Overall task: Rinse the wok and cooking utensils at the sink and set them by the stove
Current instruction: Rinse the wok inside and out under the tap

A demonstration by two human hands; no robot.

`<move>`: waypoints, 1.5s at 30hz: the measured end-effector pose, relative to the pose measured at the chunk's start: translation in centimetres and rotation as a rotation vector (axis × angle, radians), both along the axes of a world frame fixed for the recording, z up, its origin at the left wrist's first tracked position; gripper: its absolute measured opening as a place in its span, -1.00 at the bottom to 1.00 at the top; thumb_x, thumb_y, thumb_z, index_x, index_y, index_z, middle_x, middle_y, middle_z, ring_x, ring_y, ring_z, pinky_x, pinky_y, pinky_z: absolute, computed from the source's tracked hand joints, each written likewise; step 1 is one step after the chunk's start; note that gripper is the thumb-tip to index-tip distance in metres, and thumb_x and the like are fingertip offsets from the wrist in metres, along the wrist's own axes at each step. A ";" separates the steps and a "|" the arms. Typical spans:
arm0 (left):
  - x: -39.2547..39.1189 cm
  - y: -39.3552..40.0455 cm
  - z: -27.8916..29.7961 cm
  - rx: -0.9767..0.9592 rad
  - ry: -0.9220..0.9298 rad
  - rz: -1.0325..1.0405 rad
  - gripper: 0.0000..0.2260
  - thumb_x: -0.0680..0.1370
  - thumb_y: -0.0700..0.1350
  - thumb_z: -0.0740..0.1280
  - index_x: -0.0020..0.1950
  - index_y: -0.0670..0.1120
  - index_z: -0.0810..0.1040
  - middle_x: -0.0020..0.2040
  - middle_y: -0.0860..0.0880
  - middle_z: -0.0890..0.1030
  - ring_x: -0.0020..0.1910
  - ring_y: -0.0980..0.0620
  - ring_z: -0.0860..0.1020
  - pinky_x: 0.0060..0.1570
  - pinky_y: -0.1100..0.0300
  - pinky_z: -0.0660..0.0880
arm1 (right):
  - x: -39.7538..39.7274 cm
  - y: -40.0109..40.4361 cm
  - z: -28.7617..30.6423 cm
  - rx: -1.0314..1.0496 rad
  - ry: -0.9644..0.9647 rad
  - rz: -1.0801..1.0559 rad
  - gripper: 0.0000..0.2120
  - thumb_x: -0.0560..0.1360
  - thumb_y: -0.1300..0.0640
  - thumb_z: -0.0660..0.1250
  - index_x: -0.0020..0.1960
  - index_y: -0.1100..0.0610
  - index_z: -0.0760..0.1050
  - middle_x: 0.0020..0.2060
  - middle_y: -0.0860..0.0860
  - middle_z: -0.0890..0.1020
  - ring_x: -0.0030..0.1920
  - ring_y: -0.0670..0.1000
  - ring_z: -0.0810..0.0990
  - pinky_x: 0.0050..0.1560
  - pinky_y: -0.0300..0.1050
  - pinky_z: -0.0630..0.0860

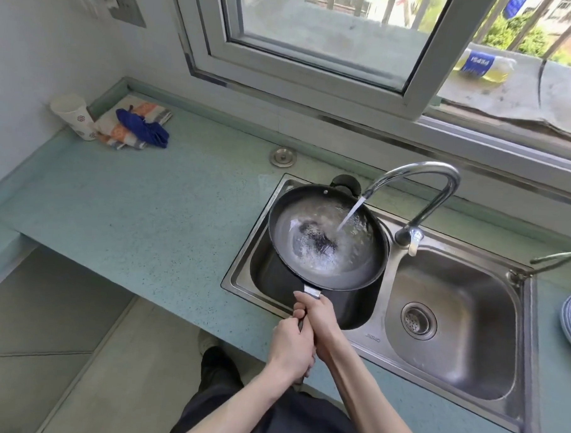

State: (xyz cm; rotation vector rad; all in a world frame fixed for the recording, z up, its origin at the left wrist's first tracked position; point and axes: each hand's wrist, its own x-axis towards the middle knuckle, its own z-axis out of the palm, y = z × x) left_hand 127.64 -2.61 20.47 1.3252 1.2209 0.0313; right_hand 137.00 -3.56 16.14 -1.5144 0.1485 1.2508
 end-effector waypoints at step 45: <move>-0.2 0.2 0.4 0.108 0.026 -0.023 -0.57 0.71 0.04 0.14 -0.28 -0.14 0.50 -0.49 -0.07 0.55 -0.55 -0.06 0.52 -0.55 0.14 0.43 | -0.4 0.2 0.9 0.128 0.113 -0.061 -0.71 0.63 0.30 0.32 -0.16 0.07 0.30 -0.40 -0.02 0.37 -0.47 -0.09 0.37 -0.47 -0.26 0.30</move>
